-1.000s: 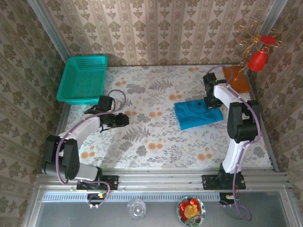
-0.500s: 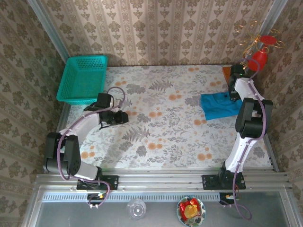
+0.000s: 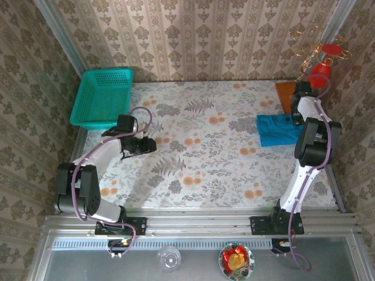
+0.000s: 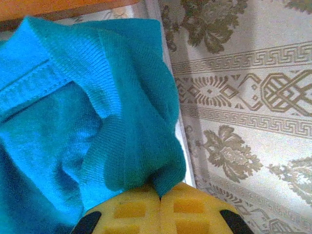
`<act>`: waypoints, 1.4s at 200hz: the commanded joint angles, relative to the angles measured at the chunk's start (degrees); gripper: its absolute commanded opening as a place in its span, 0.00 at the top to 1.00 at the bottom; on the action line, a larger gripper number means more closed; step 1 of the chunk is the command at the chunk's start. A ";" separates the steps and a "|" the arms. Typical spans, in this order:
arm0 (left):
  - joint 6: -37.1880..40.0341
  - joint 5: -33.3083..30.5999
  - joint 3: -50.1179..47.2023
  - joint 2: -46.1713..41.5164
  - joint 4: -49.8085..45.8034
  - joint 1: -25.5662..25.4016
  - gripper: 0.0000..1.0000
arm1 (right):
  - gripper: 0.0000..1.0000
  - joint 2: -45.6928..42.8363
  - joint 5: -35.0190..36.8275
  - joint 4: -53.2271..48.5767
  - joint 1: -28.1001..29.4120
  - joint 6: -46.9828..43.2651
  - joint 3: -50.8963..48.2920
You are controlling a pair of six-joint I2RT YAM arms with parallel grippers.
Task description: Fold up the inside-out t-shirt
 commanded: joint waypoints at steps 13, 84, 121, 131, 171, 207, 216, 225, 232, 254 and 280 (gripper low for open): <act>2.16 0.76 1.66 1.11 -2.02 0.83 0.66 | 0.90 1.23 6.34 1.94 -0.81 3.34 1.66; 2.43 -8.93 0.83 -2.34 -2.08 2.18 0.29 | 0.21 -8.85 6.30 2.75 1.92 9.99 -5.36; 1.17 -14.90 -1.10 -6.25 0.95 2.87 0.00 | 0.00 -15.47 -0.35 1.71 4.60 17.36 -11.58; 1.15 -17.28 -1.84 -7.25 1.90 2.98 0.00 | 0.00 -17.20 -1.66 2.33 5.47 18.58 -13.86; 4.00 -26.52 -8.32 -13.53 11.60 2.98 0.00 | 0.00 -27.13 -13.76 14.27 9.97 18.62 -27.92; 9.00 -33.55 -15.91 -17.82 24.29 3.14 0.00 | 0.02 -35.72 -19.50 32.93 16.17 17.29 -43.59; 10.77 -34.13 -16.80 -18.32 26.13 3.22 0.00 | 0.03 -37.41 -19.59 38.74 17.86 16.35 -47.98; 12.86 -34.40 -17.85 -18.66 28.64 3.22 0.00 | 0.03 -38.88 -20.28 44.61 19.06 15.43 -52.18; 14.08 -34.75 -18.95 -18.73 31.24 3.31 0.00 | 0.02 -39.02 -20.31 49.07 19.96 14.90 -55.11; 17.27 -34.43 -22.67 -17.11 40.59 4.15 0.00 | 0.02 -41.89 -20.01 60.50 20.85 15.65 -61.95; 20.04 -31.04 -25.80 -12.43 52.38 5.49 0.00 | 0.02 -40.61 -19.39 71.94 20.85 16.15 -67.37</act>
